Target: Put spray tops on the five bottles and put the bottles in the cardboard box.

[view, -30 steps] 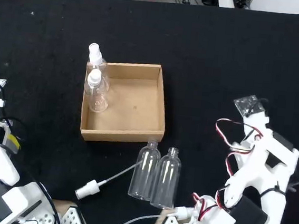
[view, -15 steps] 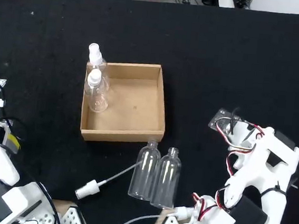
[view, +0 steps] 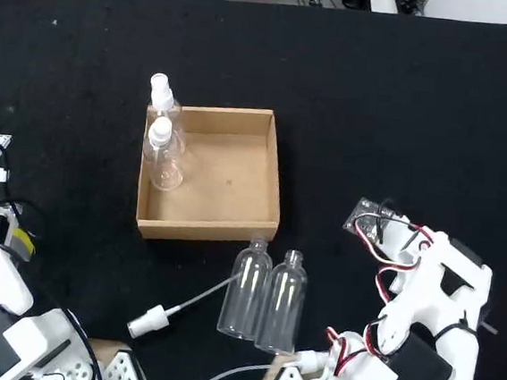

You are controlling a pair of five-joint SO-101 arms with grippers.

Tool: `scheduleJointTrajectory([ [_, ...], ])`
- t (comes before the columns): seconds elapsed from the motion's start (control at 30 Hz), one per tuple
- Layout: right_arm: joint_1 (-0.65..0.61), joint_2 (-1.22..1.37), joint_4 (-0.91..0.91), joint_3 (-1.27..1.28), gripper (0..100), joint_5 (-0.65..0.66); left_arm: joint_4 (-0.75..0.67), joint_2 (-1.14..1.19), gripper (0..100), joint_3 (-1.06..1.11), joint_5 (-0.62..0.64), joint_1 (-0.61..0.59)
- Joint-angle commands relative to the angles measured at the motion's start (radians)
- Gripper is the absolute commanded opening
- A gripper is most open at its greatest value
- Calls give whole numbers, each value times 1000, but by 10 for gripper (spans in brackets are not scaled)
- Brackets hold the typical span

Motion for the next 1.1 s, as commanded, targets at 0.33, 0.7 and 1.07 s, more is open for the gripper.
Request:
scheduleJointTrajectory([
  [0.33,-86,-117,132,-128,11,-867,6,-49,30,-18,11,71],
  [0.7,-218,-203,422,-343,11,-1241,103,-216,30,-24,72,76],
  [1.07,-265,-547,542,-406,10,-1384,100,-678,30,71,292,157],
])
